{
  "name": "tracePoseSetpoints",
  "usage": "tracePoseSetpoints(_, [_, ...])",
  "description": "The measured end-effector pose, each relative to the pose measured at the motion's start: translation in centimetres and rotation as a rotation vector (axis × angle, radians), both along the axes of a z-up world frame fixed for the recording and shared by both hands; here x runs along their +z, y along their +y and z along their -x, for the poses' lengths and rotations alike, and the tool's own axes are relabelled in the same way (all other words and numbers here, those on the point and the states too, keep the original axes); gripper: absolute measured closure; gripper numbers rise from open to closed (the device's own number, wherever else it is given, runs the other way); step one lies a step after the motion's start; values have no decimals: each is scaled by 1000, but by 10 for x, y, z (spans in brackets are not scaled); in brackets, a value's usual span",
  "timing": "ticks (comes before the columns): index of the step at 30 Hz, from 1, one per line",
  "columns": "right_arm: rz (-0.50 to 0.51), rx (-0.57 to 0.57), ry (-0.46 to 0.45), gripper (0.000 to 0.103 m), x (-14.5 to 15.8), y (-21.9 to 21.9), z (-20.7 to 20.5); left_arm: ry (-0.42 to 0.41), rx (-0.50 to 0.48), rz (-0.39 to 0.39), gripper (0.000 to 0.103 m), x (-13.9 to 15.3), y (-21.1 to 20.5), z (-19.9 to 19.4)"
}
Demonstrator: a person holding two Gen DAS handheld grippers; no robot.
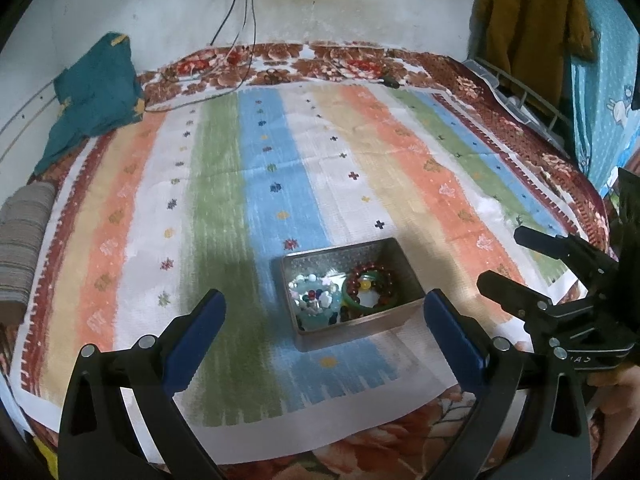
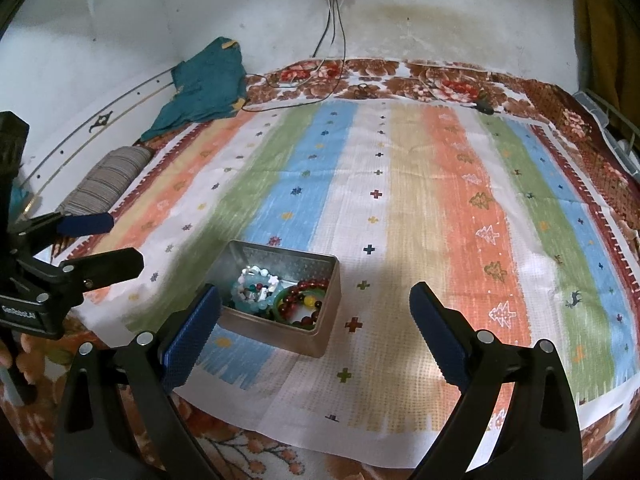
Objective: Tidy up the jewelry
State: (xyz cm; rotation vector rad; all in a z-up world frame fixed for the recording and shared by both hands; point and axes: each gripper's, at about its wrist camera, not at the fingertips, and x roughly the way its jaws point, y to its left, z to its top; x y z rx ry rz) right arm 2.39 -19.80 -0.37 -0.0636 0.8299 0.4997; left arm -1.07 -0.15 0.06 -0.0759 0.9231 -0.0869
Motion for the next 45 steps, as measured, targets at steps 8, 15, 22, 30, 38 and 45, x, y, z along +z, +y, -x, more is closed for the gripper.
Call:
tracePoseSetpoints(8, [1,-1,-2,7,0,0,0,10,-18,-26,6,-2,-4,0])
tracePoseSetpoints(15, [0,1,-4,7,1,1,1,8,-26,-28,6,-2,-6,1])
tracePoseSetpoints(22, [1,1,-7,7,1,1,2,9,-25,-15,6,-3,-4,2])
tracePoseSetpoints(30, [1,4,-12,7,4,4,2,13,-39,-30,6,-5,-8,3])
tracePoseSetpoints(38, [1,3,-13,7,4,5,3,17,-40,-35,6,-6,-9,2])
tracePoseSetpoints(45, [1,5,-14,7,5,5,4,29,-50,-37,6,-10,-7,3])
